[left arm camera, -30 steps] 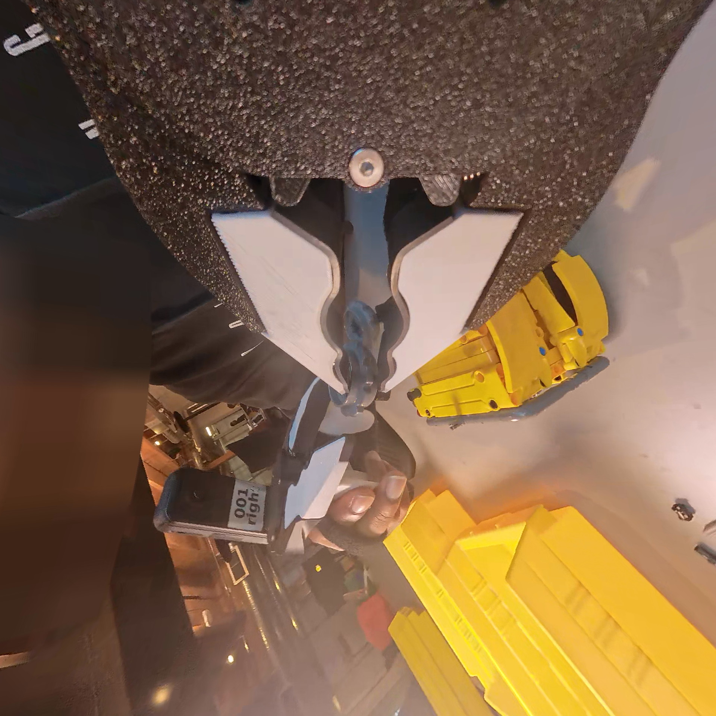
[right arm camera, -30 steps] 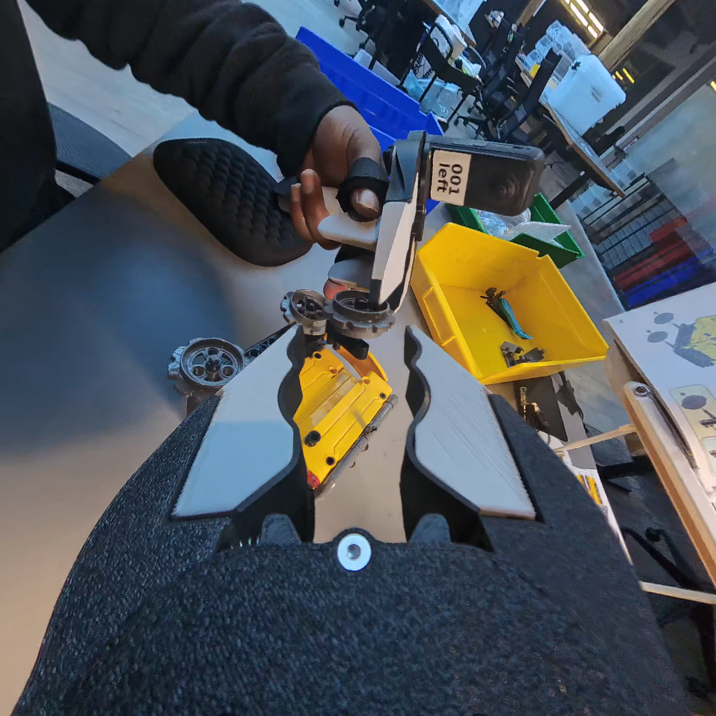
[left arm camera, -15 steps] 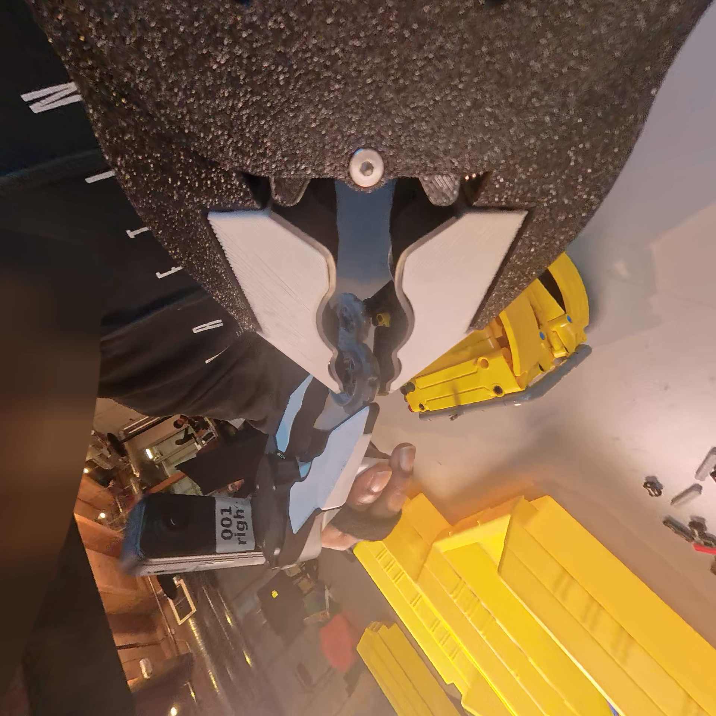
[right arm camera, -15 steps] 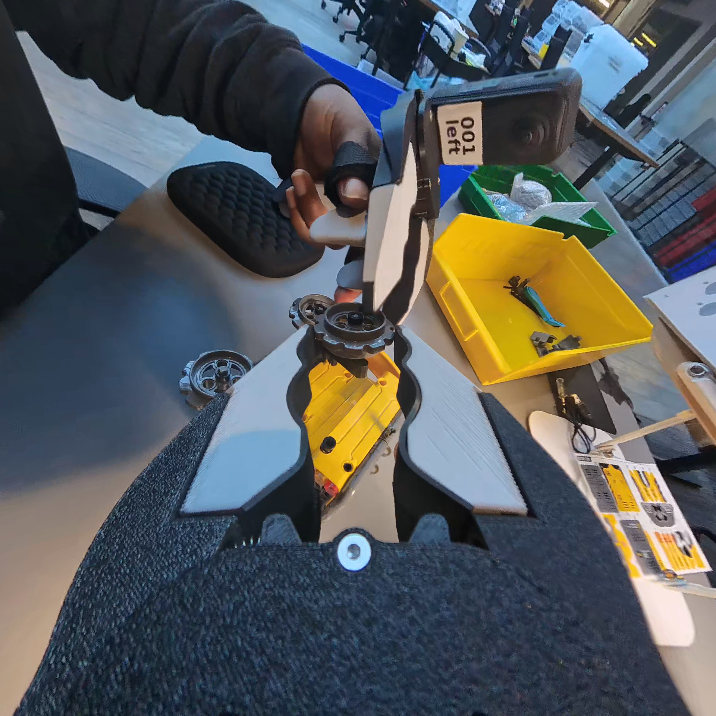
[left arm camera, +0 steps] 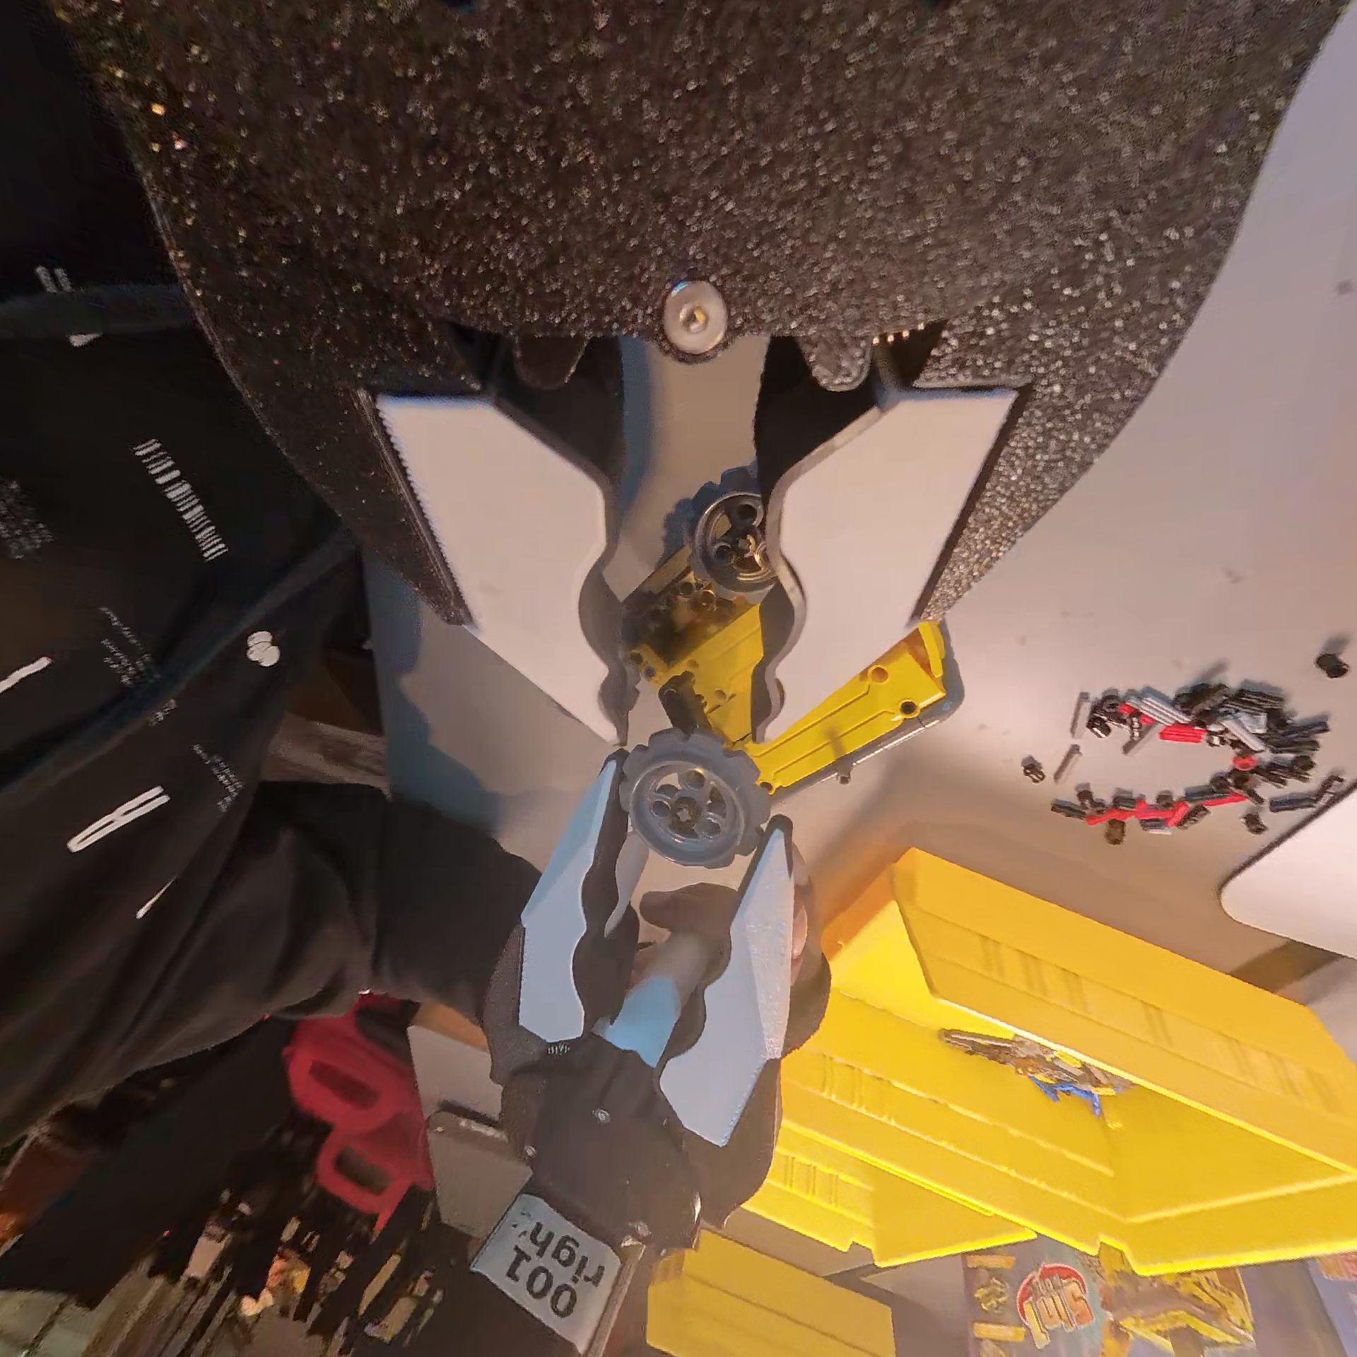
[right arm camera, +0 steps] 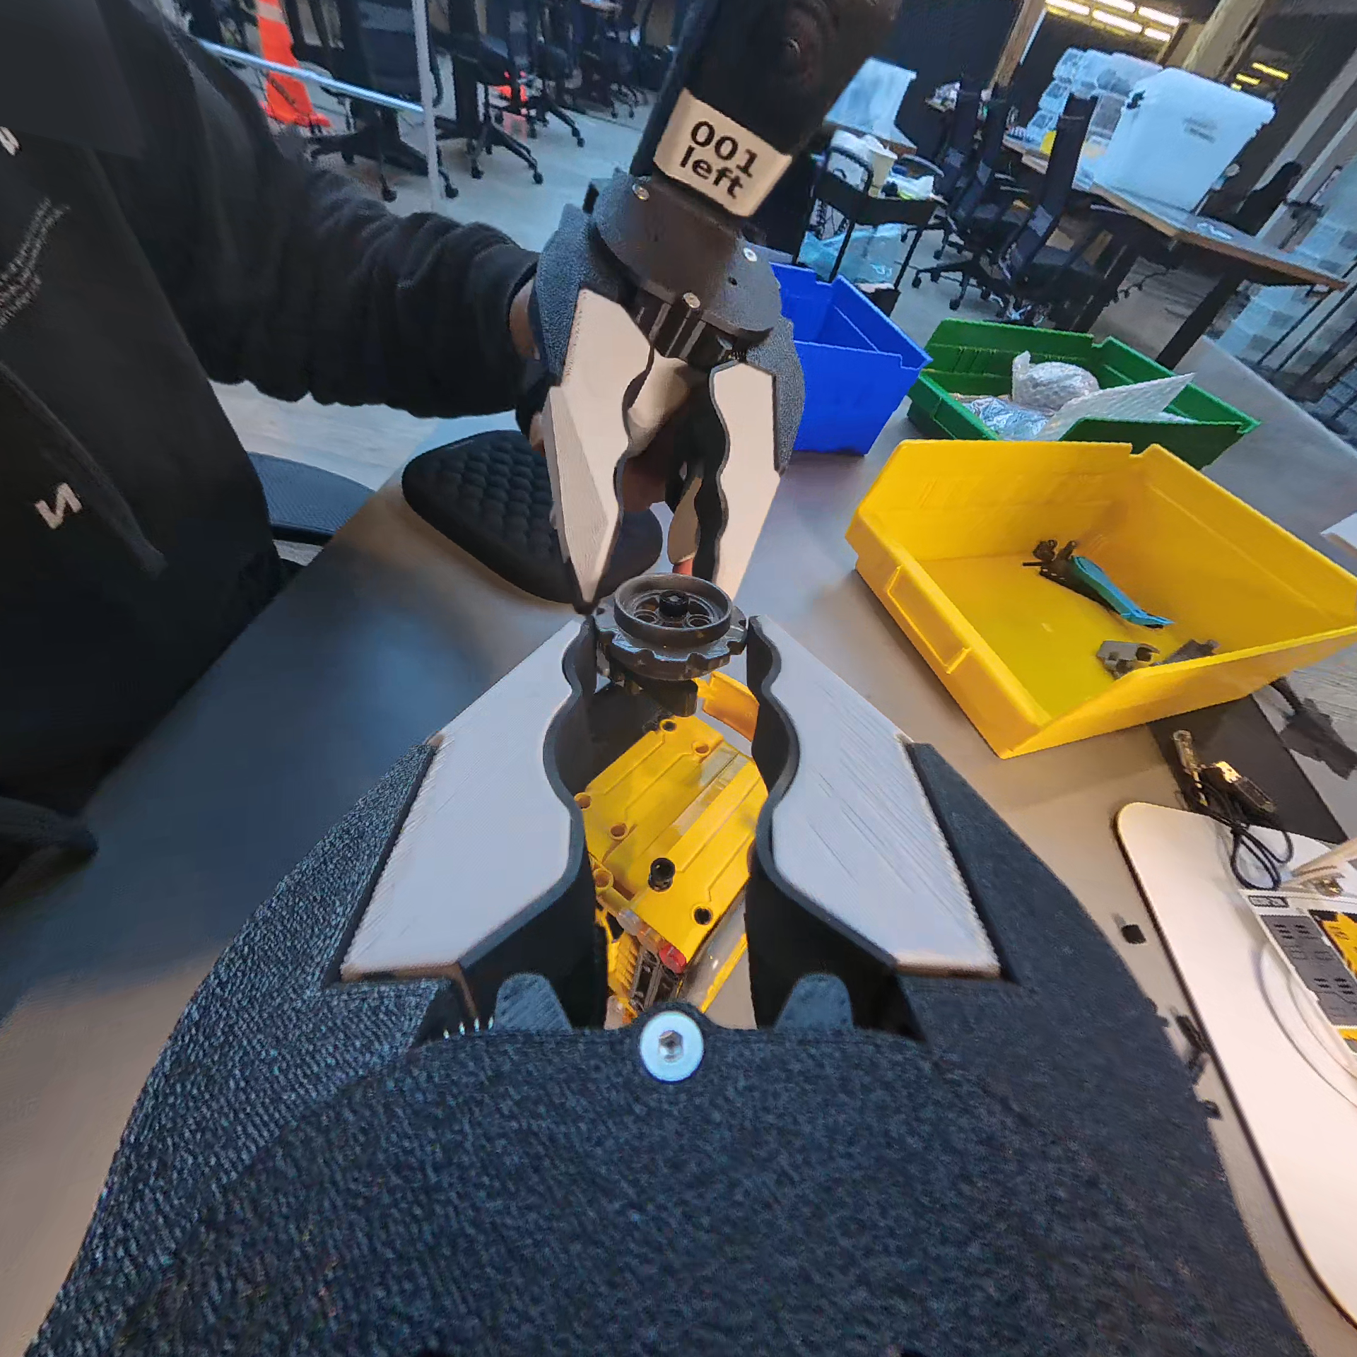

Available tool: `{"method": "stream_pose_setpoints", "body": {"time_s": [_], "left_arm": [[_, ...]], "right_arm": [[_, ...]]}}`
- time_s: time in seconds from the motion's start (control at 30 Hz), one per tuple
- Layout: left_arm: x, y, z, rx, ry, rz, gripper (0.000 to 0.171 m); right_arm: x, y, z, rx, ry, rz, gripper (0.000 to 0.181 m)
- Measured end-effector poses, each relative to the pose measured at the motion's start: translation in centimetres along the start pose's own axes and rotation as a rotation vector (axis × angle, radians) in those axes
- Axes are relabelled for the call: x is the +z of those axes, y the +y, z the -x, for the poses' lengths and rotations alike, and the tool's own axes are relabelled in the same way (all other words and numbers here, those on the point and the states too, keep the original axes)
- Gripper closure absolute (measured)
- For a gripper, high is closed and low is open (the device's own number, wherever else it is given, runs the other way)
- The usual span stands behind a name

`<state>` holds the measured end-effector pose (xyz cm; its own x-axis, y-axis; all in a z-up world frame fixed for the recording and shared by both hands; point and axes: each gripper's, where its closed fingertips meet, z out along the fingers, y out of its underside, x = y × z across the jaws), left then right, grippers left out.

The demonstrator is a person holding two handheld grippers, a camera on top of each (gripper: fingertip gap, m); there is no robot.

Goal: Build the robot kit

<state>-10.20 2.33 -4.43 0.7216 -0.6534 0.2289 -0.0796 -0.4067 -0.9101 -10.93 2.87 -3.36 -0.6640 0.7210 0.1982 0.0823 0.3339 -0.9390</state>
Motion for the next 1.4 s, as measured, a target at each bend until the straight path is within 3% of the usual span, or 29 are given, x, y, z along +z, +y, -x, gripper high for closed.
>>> {"method": "stream_pose_setpoints", "body": {"time_s": [0.57,0.93,1.4], "left_arm": [[0.4,0.2,0.4,0.155,-0.184,-0.024,0.166],[0.7,2.2,1.4,0.149,-0.289,0.087,0.166],[1.0,3.4,1.4,0.175,-0.377,0.149,0.166]], "right_arm": [[0.0,-0.9,-0.2,0.063,-0.004,-0.067,0.14],[0.3,1.7,-0.3,0.031,0.002,0.082,0.141],[0.5,3.0,0.3,-0.013,-0.006,0.172,0.143]]}}
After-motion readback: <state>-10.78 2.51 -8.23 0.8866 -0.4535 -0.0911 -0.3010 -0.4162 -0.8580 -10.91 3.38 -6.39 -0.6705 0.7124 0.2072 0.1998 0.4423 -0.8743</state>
